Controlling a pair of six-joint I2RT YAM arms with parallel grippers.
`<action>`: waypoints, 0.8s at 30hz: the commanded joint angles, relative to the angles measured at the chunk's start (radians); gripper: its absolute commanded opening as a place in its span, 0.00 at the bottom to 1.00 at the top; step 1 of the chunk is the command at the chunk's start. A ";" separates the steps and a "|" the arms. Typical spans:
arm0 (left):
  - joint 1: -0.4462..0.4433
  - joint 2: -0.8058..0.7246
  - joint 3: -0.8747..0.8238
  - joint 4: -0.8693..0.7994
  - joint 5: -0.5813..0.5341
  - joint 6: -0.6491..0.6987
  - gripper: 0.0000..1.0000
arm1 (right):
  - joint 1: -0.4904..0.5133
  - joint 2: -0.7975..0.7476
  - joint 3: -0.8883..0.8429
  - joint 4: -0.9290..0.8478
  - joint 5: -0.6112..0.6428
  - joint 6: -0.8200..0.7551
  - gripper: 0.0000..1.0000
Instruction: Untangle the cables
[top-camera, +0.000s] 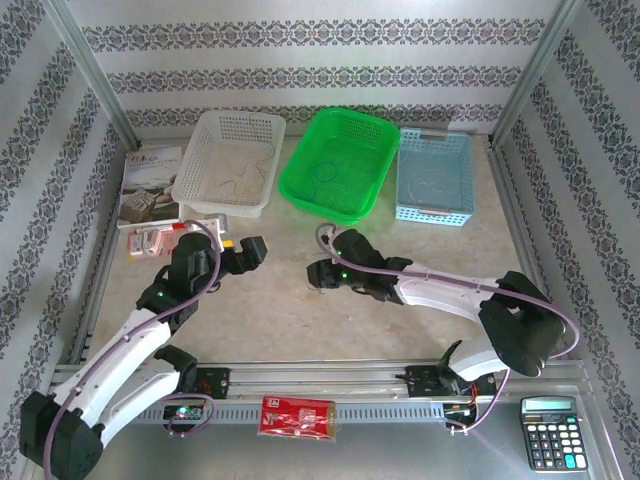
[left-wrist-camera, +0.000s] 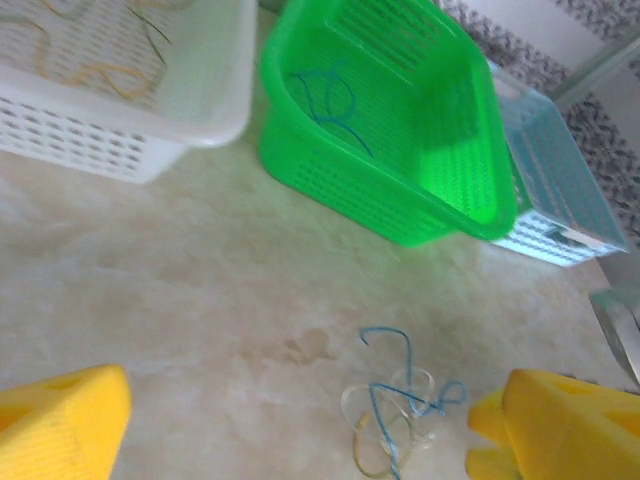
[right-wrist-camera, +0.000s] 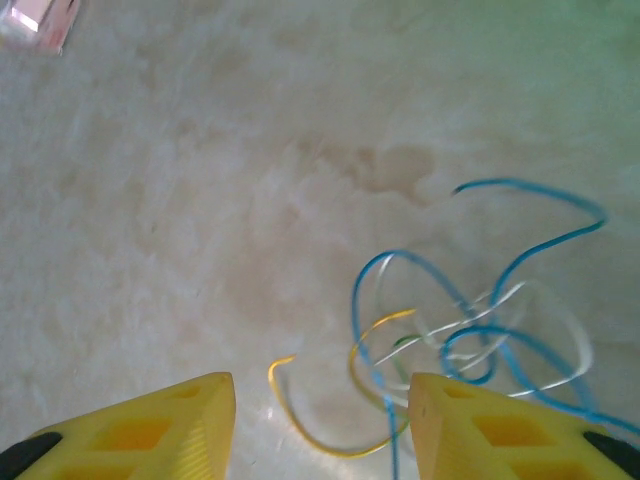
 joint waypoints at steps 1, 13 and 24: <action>-0.001 0.066 0.030 -0.046 0.129 0.038 0.89 | -0.050 -0.024 -0.005 0.020 -0.012 -0.001 0.49; -0.266 0.306 0.012 -0.023 -0.049 0.111 0.71 | -0.136 0.031 -0.028 0.070 -0.046 -0.015 0.48; -0.430 0.548 0.112 -0.013 -0.210 0.178 0.62 | -0.142 0.066 -0.052 0.108 -0.049 0.000 0.48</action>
